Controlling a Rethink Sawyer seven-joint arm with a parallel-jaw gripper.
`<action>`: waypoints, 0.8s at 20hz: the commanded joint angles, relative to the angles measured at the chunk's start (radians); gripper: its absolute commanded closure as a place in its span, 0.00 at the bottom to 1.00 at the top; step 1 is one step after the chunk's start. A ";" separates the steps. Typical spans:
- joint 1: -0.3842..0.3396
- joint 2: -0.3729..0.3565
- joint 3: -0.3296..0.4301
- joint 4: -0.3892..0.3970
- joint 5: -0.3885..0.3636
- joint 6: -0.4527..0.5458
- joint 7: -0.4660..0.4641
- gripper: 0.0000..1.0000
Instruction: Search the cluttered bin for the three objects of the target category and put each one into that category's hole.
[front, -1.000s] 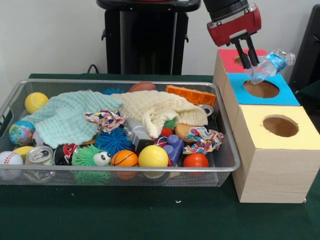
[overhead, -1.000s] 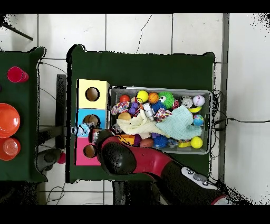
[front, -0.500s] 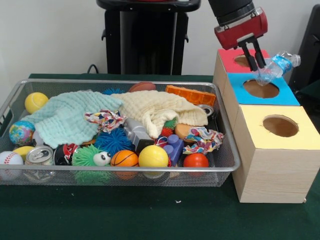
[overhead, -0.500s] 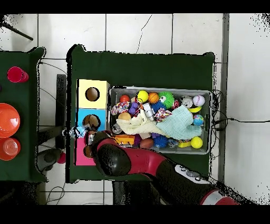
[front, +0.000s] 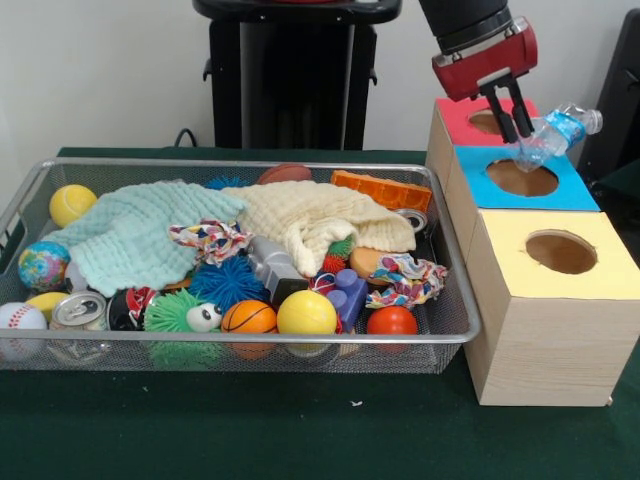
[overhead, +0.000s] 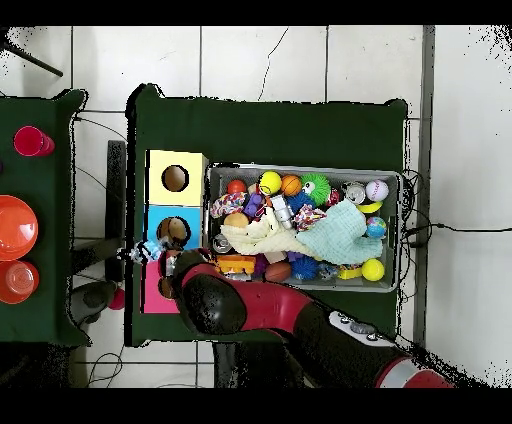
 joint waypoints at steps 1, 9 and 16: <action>0.014 0.003 -0.071 -0.078 -0.028 -0.052 0.177 1.00; 0.010 -0.008 -0.071 -0.083 -0.037 -0.030 0.162 1.00; 0.011 -0.008 -0.075 -0.089 -0.046 -0.029 0.160 1.00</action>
